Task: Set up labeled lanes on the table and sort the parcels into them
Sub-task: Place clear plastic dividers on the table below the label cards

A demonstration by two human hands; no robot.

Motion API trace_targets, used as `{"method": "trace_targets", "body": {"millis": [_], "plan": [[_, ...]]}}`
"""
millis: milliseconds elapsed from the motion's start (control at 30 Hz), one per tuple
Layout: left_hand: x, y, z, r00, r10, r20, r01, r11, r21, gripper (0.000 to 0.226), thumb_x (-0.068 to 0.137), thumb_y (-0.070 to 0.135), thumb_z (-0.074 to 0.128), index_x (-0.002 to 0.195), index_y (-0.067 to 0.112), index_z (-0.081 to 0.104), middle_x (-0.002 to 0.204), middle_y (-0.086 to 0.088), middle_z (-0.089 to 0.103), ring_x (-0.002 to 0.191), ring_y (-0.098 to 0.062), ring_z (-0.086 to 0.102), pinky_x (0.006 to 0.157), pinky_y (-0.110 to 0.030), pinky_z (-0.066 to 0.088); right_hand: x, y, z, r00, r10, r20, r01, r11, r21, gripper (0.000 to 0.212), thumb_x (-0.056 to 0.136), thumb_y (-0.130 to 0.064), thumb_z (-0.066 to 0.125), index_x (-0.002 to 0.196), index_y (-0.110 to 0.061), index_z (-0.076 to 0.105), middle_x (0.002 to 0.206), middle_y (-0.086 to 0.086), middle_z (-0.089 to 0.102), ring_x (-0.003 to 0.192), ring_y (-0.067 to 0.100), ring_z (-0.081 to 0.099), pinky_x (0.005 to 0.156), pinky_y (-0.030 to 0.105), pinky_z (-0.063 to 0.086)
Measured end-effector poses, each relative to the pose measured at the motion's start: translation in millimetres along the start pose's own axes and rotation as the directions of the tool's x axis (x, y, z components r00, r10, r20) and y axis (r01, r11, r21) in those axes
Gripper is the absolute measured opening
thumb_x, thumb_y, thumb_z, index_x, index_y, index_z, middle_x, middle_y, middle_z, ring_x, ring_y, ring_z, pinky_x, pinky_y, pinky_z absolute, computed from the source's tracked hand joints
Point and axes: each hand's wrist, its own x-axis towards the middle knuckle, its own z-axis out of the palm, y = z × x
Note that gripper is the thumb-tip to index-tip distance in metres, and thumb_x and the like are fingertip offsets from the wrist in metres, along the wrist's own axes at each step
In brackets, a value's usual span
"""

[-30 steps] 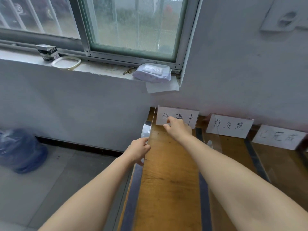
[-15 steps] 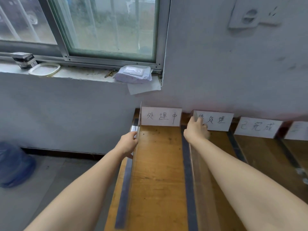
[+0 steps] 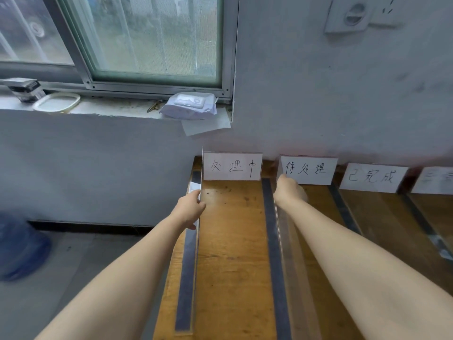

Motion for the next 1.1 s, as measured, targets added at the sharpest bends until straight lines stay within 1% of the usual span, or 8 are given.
{"method": "trace_targets", "body": {"millis": [67, 200, 367, 667, 767, 833, 967, 1100], "plan": [[-1, -2, 2, 1.0, 0.012, 0.002, -0.012, 1.0, 0.026, 0.058, 0.098, 0.013, 0.045, 0.151, 0.017, 0.021, 0.139, -0.014, 0.044, 0.106, -0.031, 0.056, 0.071, -0.039, 0.057, -2, 2, 3, 1.0, 0.021, -0.011, -0.021, 1.0, 0.014, 0.039, 0.1, -0.003, 0.033, 0.139, -0.004, 0.04, 0.12, 0.014, 0.058, 0.089, 0.027, 0.054, 0.059, 0.029, 0.038], [1, -5, 8, 0.997, 0.059, -0.05, -0.054, 0.993, 0.105, 0.056, 0.094, 0.013, 0.05, 0.145, 0.014, 0.027, 0.123, -0.011, 0.049, 0.095, -0.022, 0.051, 0.075, -0.037, 0.052, -14, 4, -1, 0.999, 0.032, 0.007, -0.033, 0.999, 0.03, 0.048, 0.092, 0.003, 0.049, 0.138, -0.002, 0.038, 0.126, 0.016, 0.055, 0.105, 0.031, 0.059, 0.068, 0.033, 0.045], [2, -2, 14, 0.978, 0.141, -0.154, -0.108, 0.973, 0.203, 0.07, 0.09, 0.013, 0.052, 0.151, 0.021, 0.018, 0.149, -0.009, 0.03, 0.129, -0.03, 0.039, 0.098, -0.042, 0.043, -24, 9, -4, 0.998, 0.046, 0.04, -0.046, 0.999, 0.007, 0.052, 0.091, 0.0, 0.052, 0.14, -0.004, 0.036, 0.131, 0.015, 0.05, 0.107, 0.029, 0.058, 0.066, 0.033, 0.042], [-4, 5, 18, 0.969, 0.196, -0.153, -0.152, 0.955, 0.256, 0.064, 0.092, 0.012, 0.05, 0.15, 0.019, 0.022, 0.151, -0.009, 0.028, 0.133, -0.029, 0.034, 0.099, -0.04, 0.04, -38, 17, -5, 0.995, 0.086, 0.054, -0.088, 0.996, 0.025, 0.056, 0.093, 0.0, 0.05, 0.145, -0.004, 0.029, 0.116, 0.016, 0.059, 0.097, 0.026, 0.061, 0.065, 0.032, 0.046], [-5, 2, 19, 0.967, 0.192, -0.169, -0.147, 0.958, 0.246, 0.068, 0.093, 0.007, 0.047, 0.152, 0.016, 0.014, 0.149, -0.011, 0.03, 0.128, -0.029, 0.04, 0.095, -0.039, 0.042, -44, 19, -4, 0.994, 0.082, 0.07, -0.085, 0.996, 0.041, 0.052, 0.093, -0.001, 0.05, 0.142, -0.004, 0.034, 0.119, 0.016, 0.059, 0.1, 0.028, 0.06, 0.067, 0.033, 0.045], [-6, -2, 21, 0.971, 0.162, -0.178, -0.117, 0.965, 0.236, 0.068, 0.094, 0.001, 0.041, 0.152, 0.013, 0.009, 0.14, -0.014, 0.041, 0.113, -0.029, 0.049, 0.086, -0.038, 0.044, -48, 21, -3, 0.994, 0.078, 0.075, -0.082, 0.995, 0.055, 0.043, 0.093, -0.001, 0.05, 0.135, -0.004, 0.041, 0.117, 0.016, 0.059, 0.095, 0.028, 0.058, 0.068, 0.032, 0.044], [-8, -10, 24, 0.979, 0.122, -0.161, -0.084, 0.971, 0.223, 0.063, 0.089, -0.009, 0.029, 0.146, 0.015, 0.022, 0.107, -0.013, 0.054, 0.096, -0.033, 0.055, 0.082, -0.045, 0.051, -55, 26, -3, 0.995, 0.074, 0.069, -0.078, 0.995, 0.059, 0.039, 0.094, 0.0, 0.044, 0.132, -0.004, 0.039, 0.118, 0.017, 0.057, 0.092, 0.027, 0.053, 0.067, 0.033, 0.041], [-10, -10, 20, 0.978, 0.125, -0.168, -0.087, 0.973, 0.215, 0.058, 0.089, -0.01, 0.027, 0.143, 0.012, 0.029, 0.131, -0.02, 0.05, 0.091, -0.023, 0.04, 0.076, -0.035, 0.039, -56, 27, -4, 0.996, 0.075, 0.047, -0.078, 0.995, 0.062, 0.037, 0.095, -0.002, 0.046, 0.132, -0.005, 0.041, 0.118, 0.016, 0.057, 0.095, 0.026, 0.054, 0.068, 0.033, 0.042]]}}
